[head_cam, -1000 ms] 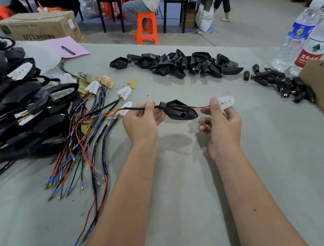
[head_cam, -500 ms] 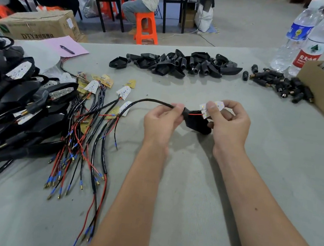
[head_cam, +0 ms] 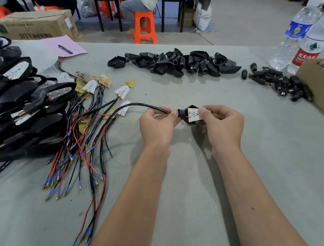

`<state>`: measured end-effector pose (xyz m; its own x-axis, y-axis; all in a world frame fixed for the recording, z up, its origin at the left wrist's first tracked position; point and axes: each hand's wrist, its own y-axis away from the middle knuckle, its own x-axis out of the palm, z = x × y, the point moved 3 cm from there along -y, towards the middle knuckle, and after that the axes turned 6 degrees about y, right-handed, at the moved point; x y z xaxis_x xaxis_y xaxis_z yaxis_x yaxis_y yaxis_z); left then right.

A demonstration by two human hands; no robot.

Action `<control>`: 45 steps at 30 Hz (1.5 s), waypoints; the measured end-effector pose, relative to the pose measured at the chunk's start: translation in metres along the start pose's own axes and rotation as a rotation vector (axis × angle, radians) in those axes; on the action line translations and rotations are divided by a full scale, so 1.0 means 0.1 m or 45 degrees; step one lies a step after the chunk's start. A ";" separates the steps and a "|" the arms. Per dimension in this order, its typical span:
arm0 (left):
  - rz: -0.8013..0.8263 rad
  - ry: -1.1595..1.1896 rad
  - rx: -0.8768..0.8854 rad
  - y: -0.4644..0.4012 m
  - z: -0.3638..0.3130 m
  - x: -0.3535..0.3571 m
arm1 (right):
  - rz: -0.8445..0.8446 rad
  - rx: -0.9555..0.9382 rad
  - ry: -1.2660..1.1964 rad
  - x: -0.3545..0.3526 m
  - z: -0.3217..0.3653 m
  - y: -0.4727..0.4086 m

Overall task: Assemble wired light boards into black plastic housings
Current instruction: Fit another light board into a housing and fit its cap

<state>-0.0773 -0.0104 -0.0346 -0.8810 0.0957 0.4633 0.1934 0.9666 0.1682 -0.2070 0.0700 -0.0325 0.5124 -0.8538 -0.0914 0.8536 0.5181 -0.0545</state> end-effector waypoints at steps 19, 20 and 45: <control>0.057 0.000 -0.064 -0.01 -0.03 0.01 | -0.149 -0.016 0.086 0.00 0.03 0.03; 0.074 -0.013 -0.064 -0.01 -0.03 0.00 | -0.154 -0.010 0.088 -0.01 0.03 0.03; -0.047 0.246 -0.077 -0.09 -0.20 -0.17 | 0.320 0.030 -0.240 -0.03 0.01 -0.08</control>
<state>-0.0556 -0.0257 -0.0266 -0.7901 0.0076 0.6129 0.1933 0.9520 0.2373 -0.2147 0.0683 -0.0307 0.7140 -0.6947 0.0870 0.6990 0.7145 -0.0304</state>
